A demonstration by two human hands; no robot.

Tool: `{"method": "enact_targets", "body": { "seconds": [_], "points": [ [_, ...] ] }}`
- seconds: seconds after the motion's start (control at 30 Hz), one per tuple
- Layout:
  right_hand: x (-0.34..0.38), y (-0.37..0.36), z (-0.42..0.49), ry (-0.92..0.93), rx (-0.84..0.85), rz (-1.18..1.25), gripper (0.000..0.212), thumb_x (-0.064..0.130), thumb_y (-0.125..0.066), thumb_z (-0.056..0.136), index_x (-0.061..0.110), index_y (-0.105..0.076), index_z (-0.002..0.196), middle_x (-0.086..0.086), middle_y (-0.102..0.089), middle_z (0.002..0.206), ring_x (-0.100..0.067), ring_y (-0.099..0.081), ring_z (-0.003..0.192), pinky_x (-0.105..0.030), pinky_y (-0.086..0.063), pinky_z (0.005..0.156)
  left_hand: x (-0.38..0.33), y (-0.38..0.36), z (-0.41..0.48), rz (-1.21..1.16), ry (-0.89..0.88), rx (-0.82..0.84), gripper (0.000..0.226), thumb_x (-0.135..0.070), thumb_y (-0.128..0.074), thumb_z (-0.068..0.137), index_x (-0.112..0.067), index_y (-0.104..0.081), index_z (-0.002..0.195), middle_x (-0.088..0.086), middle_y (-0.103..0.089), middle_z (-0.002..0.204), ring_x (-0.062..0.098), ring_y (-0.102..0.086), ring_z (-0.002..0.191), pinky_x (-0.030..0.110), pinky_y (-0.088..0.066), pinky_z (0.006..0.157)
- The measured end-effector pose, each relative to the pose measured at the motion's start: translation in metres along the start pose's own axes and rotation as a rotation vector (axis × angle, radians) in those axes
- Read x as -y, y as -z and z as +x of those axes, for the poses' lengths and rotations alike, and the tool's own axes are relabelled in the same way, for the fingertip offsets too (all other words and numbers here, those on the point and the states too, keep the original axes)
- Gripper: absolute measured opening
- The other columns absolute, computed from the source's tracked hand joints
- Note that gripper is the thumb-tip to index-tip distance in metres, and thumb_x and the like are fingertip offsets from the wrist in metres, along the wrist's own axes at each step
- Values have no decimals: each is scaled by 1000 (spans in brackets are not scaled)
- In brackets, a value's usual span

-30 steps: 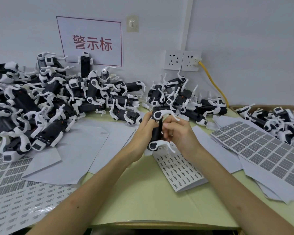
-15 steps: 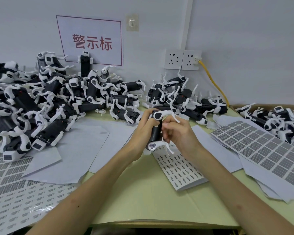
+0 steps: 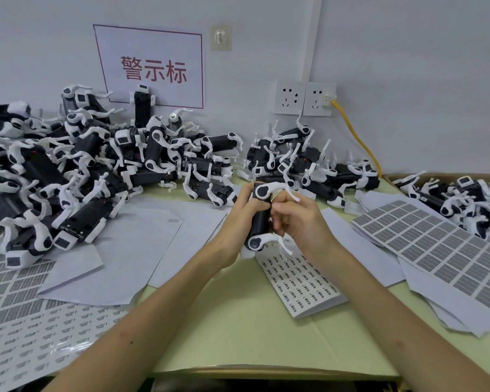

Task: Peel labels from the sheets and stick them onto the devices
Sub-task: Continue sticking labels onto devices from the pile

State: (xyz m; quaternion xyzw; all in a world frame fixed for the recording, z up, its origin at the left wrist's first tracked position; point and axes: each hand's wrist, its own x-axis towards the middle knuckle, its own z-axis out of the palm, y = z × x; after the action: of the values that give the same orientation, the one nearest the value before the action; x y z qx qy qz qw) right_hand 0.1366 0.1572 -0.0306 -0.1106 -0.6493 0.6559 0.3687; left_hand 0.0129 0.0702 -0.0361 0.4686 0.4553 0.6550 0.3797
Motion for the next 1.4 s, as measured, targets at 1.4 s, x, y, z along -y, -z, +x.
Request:
{"method": "enact_targets", "body": {
  "seconds": [1.4],
  "points": [
    [0, 1, 1, -18, -29, 3, 11, 15, -64, 77, 17, -63, 67, -6, -51, 54, -16, -49, 51, -24, -40, 50, 2, 1, -1, -44, -2, 77, 43, -18, -43, 88, -15, -46, 131, 13, -64, 81, 29, -65, 80, 33, -57, 73]
  ]
}}
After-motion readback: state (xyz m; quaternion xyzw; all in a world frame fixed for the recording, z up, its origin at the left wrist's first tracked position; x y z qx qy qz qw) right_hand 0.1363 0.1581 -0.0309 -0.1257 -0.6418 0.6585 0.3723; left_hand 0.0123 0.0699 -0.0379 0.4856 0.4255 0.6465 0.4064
